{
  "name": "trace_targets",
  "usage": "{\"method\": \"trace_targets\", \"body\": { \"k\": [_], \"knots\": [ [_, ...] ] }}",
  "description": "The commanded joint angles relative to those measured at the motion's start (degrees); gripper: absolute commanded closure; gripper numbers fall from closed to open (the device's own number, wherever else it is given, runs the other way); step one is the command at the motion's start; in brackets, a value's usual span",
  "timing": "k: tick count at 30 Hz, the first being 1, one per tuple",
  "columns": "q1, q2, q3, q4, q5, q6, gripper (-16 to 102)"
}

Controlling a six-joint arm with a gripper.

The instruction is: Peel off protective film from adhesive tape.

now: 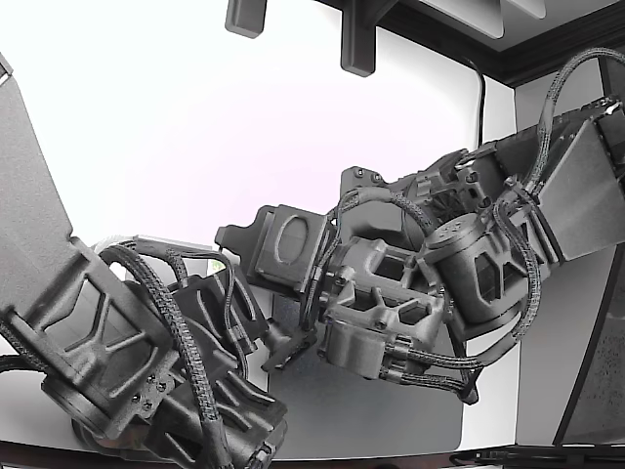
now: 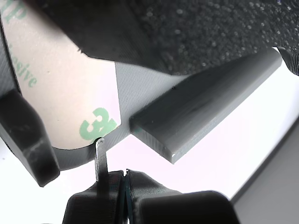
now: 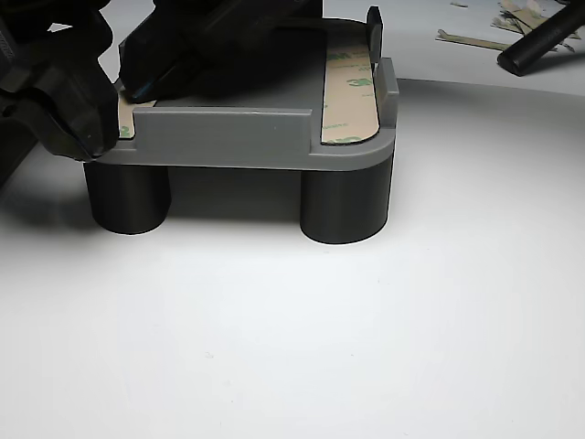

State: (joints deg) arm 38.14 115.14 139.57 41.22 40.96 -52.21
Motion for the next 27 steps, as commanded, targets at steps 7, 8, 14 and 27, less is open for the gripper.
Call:
{"method": "trace_targets", "body": {
  "k": [7,8,14,27],
  "knots": [
    [-0.44,0.97,-1.67,0.26,0.09,-0.09,97],
    [-0.44,0.97,-1.67,0.26,0.09,-0.09,97],
    [-0.44,0.88,-1.67,0.26,0.18,-0.09,97],
    [-0.44,0.7,-1.85,0.44,0.18,-0.09,97]
  ]
}}
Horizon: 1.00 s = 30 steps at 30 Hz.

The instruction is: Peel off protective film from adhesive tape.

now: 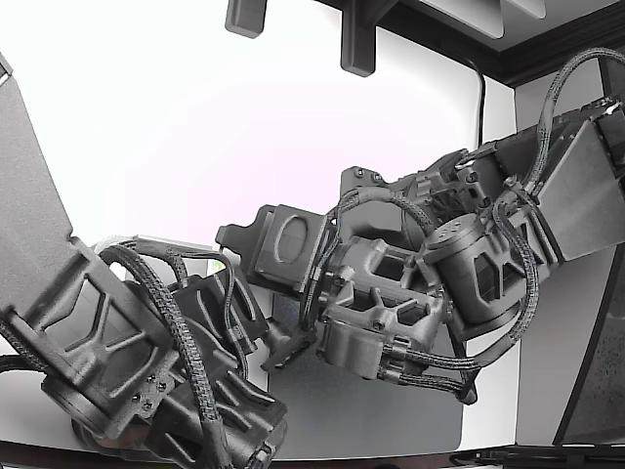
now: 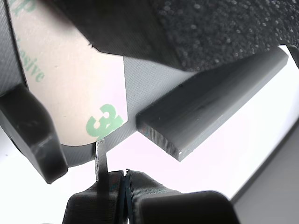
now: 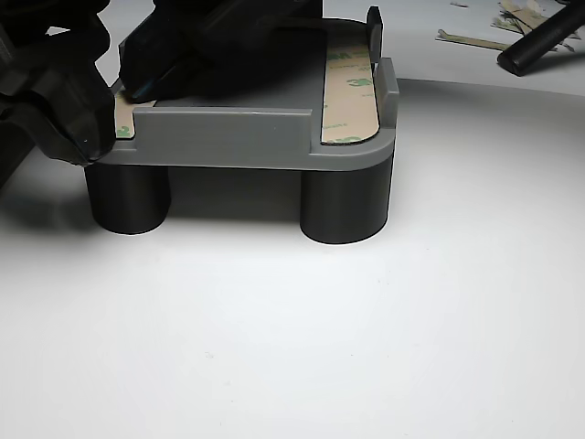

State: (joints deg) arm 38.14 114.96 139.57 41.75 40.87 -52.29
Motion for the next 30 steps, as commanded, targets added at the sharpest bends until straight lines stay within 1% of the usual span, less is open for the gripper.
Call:
{"method": "trace_targets", "body": {
  "k": [1,30],
  "knots": [
    [-0.44,0.88,-1.85,-0.09,0.26,0.0,97],
    [0.18,0.62,-2.55,0.26,0.35,0.7,97]
  ]
}}
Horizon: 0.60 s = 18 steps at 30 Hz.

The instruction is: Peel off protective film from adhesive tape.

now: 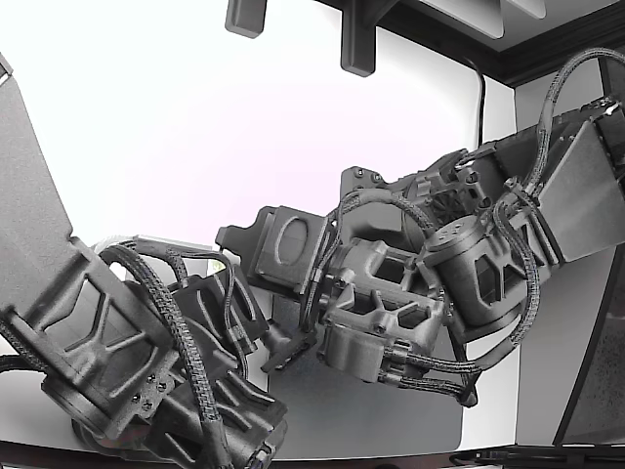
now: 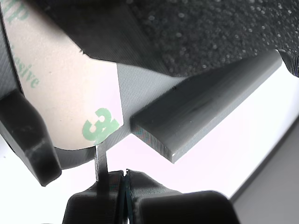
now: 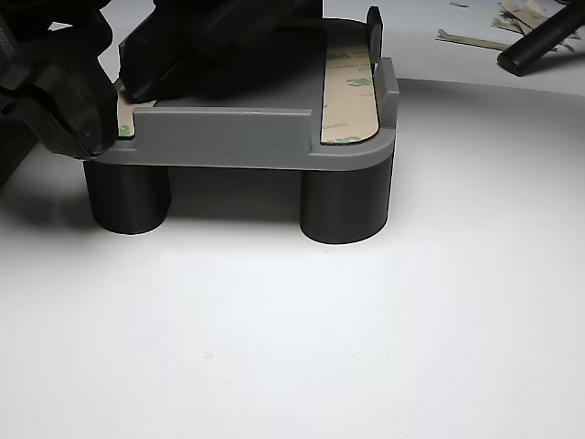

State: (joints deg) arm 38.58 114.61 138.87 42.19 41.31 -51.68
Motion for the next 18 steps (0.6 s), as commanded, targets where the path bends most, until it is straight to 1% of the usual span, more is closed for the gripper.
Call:
{"method": "trace_targets", "body": {
  "k": [1,18],
  "knots": [
    [-0.26,0.97,-1.85,-0.09,-0.09,0.18,97],
    [-0.09,1.05,-2.02,0.26,-0.18,0.35,97]
  ]
}}
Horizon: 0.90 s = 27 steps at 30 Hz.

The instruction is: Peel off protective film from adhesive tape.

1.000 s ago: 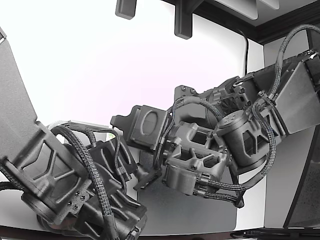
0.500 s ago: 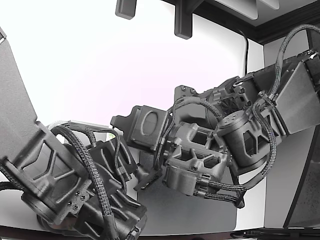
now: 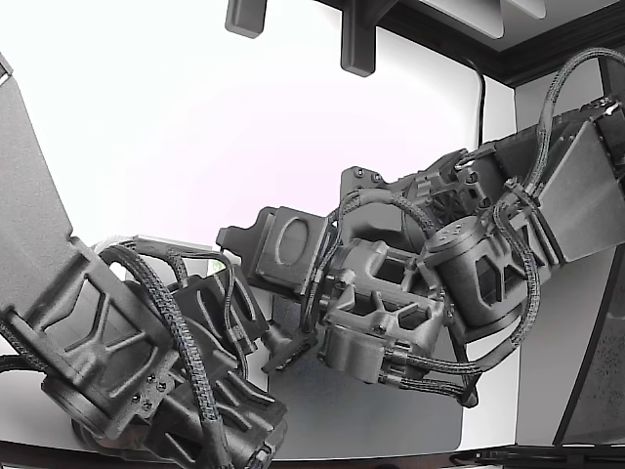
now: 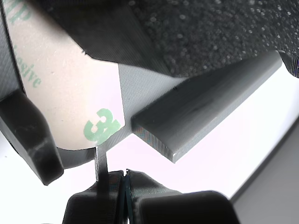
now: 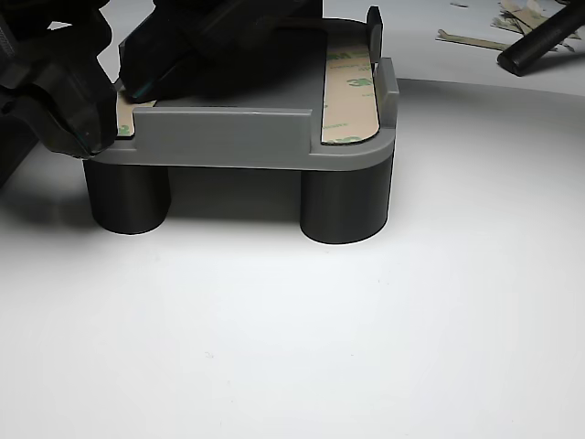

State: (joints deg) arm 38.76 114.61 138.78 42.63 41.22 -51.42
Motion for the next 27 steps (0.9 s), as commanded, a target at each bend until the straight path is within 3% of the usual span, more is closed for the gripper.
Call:
{"method": "trace_targets", "body": {
  "k": [1,27],
  "knots": [
    [-0.26,1.05,-1.93,-0.18,-0.09,0.09,97],
    [-0.18,0.97,-2.11,-0.62,0.18,-0.26,97]
  ]
}}
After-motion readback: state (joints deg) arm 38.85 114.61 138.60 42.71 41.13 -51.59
